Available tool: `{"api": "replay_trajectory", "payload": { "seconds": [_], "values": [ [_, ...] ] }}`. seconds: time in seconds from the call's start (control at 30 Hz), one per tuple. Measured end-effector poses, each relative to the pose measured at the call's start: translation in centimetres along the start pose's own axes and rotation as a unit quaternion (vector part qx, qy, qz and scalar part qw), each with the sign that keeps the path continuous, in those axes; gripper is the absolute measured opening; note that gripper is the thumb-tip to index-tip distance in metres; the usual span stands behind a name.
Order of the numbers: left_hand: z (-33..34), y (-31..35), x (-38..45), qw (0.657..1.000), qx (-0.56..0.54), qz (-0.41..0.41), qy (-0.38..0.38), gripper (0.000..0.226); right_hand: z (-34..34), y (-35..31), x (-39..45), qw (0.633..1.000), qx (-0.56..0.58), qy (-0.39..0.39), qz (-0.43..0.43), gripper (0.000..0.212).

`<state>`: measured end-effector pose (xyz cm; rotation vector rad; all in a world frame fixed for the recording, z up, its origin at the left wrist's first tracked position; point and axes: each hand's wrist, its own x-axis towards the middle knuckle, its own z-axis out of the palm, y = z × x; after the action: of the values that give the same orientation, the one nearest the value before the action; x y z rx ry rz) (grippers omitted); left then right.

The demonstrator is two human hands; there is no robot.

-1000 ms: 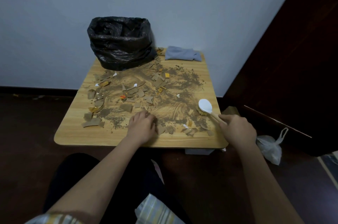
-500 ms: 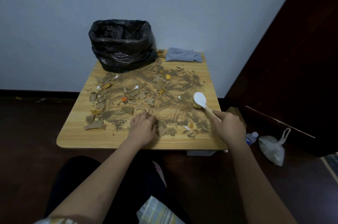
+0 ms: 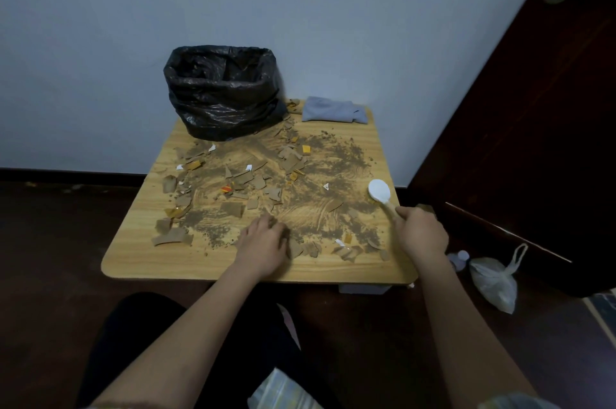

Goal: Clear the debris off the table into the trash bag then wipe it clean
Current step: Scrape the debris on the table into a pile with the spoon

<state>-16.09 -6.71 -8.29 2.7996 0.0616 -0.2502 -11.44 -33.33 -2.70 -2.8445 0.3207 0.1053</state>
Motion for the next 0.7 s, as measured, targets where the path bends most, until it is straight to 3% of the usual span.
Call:
{"api": "replay_trajectory", "payload": {
  "seconds": [0.23,0.7],
  "values": [
    [-0.4,-0.5,-0.1,1.0,-0.008,-0.005,0.006,0.04,0.1,-2.6,-0.3,0.996,0.033,-0.026,-0.08,0.033],
    [0.0,0.3,-0.7,1.0,-0.011,0.008,0.005,0.04,-1.9,2.5,-6.4,0.999,-0.014,-0.003,-0.034,0.036]
  ]
}}
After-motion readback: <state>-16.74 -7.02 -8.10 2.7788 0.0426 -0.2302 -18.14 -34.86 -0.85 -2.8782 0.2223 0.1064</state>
